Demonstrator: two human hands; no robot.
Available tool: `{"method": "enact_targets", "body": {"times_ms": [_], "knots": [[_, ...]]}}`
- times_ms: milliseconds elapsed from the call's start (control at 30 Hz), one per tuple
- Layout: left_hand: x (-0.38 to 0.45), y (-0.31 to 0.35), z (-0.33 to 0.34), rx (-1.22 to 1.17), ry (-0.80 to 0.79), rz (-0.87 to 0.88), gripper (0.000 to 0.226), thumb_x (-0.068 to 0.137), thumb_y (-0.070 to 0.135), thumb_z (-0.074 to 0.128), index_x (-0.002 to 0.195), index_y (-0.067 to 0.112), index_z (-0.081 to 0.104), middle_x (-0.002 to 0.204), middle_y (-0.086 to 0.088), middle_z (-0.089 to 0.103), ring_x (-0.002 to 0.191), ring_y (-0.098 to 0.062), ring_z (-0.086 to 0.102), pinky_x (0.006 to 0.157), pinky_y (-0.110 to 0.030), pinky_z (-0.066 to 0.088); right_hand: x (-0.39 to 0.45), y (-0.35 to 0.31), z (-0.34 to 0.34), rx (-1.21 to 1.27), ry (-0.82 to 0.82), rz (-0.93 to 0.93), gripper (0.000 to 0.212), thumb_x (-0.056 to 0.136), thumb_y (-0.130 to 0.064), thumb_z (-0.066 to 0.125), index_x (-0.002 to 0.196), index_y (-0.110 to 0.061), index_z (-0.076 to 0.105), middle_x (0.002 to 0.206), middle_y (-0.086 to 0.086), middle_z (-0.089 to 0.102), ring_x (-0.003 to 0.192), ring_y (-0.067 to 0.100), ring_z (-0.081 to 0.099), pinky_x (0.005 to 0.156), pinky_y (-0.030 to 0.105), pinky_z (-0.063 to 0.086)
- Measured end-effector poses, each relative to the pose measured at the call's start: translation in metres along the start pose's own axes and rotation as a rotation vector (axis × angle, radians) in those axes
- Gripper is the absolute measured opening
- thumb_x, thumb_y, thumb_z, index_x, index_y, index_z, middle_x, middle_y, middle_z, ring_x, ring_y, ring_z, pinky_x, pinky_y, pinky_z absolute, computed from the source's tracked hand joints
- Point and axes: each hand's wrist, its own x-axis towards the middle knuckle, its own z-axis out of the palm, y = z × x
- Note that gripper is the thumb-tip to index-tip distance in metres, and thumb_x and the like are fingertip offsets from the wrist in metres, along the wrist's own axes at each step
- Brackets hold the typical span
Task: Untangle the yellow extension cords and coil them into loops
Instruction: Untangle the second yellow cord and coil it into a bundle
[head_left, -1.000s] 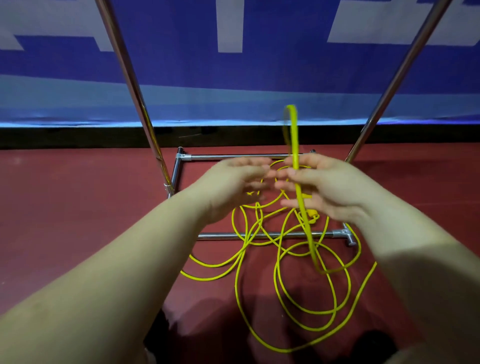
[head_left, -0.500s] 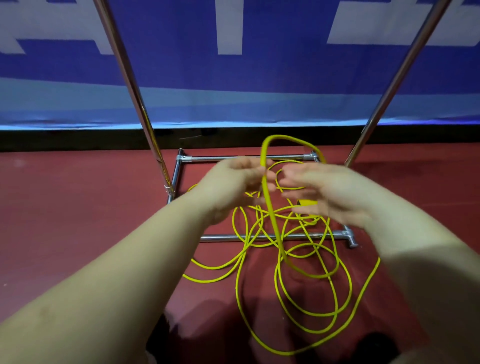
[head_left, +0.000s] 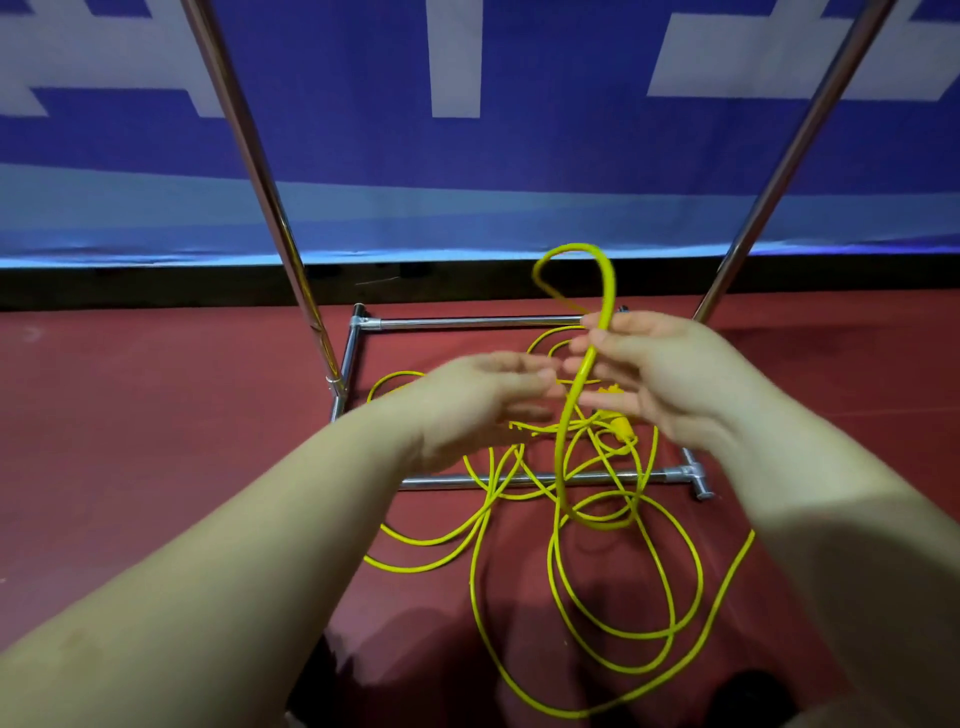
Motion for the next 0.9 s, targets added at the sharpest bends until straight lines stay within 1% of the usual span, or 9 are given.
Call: {"method": "enact_targets", "body": {"times_ms": [67, 167, 300, 367, 467, 533, 700, 800, 900], "knots": [[-0.001, -0.006, 0.007, 0.151, -0.061, 0.032, 0.017, 0.098, 0.013, 0.045, 0.107, 0.019, 0.057, 0.097, 0.004, 0.065, 0.093, -0.011, 0.058, 0.089, -0.029, 0.044, 0.003, -0.004, -0.003, 0.175, 0.073, -0.01, 0.01, 0.094, -0.005, 0.048, 0.093, -0.011, 0.055, 0.083, 0.004, 0.062, 0.067, 0.01, 0.067, 0.052, 0.029, 0.058], [0.002, -0.006, 0.009, 0.217, 0.034, 0.161, 0.022, 0.098, 0.005, 0.04, 0.094, 0.02, 0.055, 0.084, 0.002, 0.062, 0.079, -0.01, 0.058, 0.086, -0.034, 0.05, 0.005, -0.004, -0.002, 0.209, 0.039, -0.071, 0.008, 0.094, -0.009, 0.048, 0.098, -0.011, 0.055, 0.088, 0.005, 0.062, 0.081, 0.016, 0.066, 0.058, 0.03, 0.059], [0.005, 0.007, -0.005, 0.021, 0.232, 0.254, 0.022, 0.099, 0.005, 0.039, 0.092, 0.019, 0.056, 0.078, 0.001, 0.06, 0.068, -0.007, 0.059, 0.066, -0.025, 0.053, 0.004, 0.007, -0.002, -0.284, -0.086, -0.097, 0.024, 0.089, -0.02, 0.058, 0.113, -0.021, 0.054, 0.101, 0.001, 0.065, 0.097, 0.012, 0.063, 0.077, 0.027, 0.052], [0.005, 0.014, -0.014, -0.141, 0.312, 0.265, 0.02, 0.099, 0.007, 0.041, 0.093, 0.017, 0.057, 0.077, 0.002, 0.061, 0.064, -0.005, 0.06, 0.059, -0.023, 0.054, 0.0, 0.017, 0.0, -0.558, -0.209, -0.079, 0.021, 0.085, -0.017, 0.064, 0.106, -0.021, 0.059, 0.092, -0.002, 0.066, 0.085, 0.005, 0.063, 0.077, 0.021, 0.05], [0.006, 0.016, -0.024, -0.283, 0.375, 0.268, 0.016, 0.098, 0.009, 0.045, 0.095, 0.014, 0.059, 0.077, 0.003, 0.064, 0.059, -0.002, 0.063, 0.056, -0.021, 0.055, -0.003, 0.026, 0.006, -0.645, -0.309, -0.036, 0.013, 0.087, -0.009, 0.062, 0.087, -0.022, 0.059, 0.084, 0.001, 0.064, 0.079, 0.012, 0.066, 0.068, 0.02, 0.053], [0.007, 0.014, -0.028, -0.357, 0.383, 0.262, 0.014, 0.097, 0.009, 0.045, 0.101, 0.011, 0.059, 0.08, 0.002, 0.066, 0.06, -0.003, 0.064, 0.057, -0.021, 0.055, -0.003, 0.025, 0.007, -0.599, -0.337, -0.015, 0.015, 0.087, -0.008, 0.062, 0.085, -0.023, 0.058, 0.087, 0.003, 0.063, 0.087, 0.018, 0.067, 0.068, 0.025, 0.055], [0.006, 0.01, -0.024, -0.255, 0.246, 0.185, 0.029, 0.097, 0.01, 0.046, 0.125, 0.013, 0.048, 0.102, -0.002, 0.067, 0.075, -0.012, 0.066, 0.062, -0.028, 0.056, -0.01, 0.018, 0.013, -0.515, -0.362, 0.023, 0.021, 0.08, -0.001, 0.067, 0.091, -0.017, 0.059, 0.082, 0.001, 0.062, 0.066, 0.006, 0.066, 0.059, 0.024, 0.055], [0.005, 0.007, -0.017, -0.145, 0.128, 0.097, 0.025, 0.097, 0.015, 0.045, 0.122, 0.015, 0.052, 0.098, 0.0, 0.066, 0.08, -0.014, 0.062, 0.078, -0.035, 0.052, -0.008, 0.015, 0.013, -0.367, -0.236, -0.03, 0.018, 0.084, -0.002, 0.062, 0.096, -0.015, 0.059, 0.08, 0.0, 0.065, 0.067, 0.005, 0.067, 0.06, 0.023, 0.057], [0.001, 0.0, -0.008, -0.006, -0.007, 0.028, 0.021, 0.098, 0.02, 0.043, 0.114, 0.017, 0.057, 0.096, 0.004, 0.066, 0.083, -0.01, 0.062, 0.084, -0.028, 0.048, -0.001, 0.009, 0.009, 0.044, -0.046, -0.007, 0.014, 0.087, 0.001, 0.056, 0.098, -0.007, 0.057, 0.074, 0.002, 0.067, 0.062, 0.006, 0.068, 0.055, 0.025, 0.058]]}}
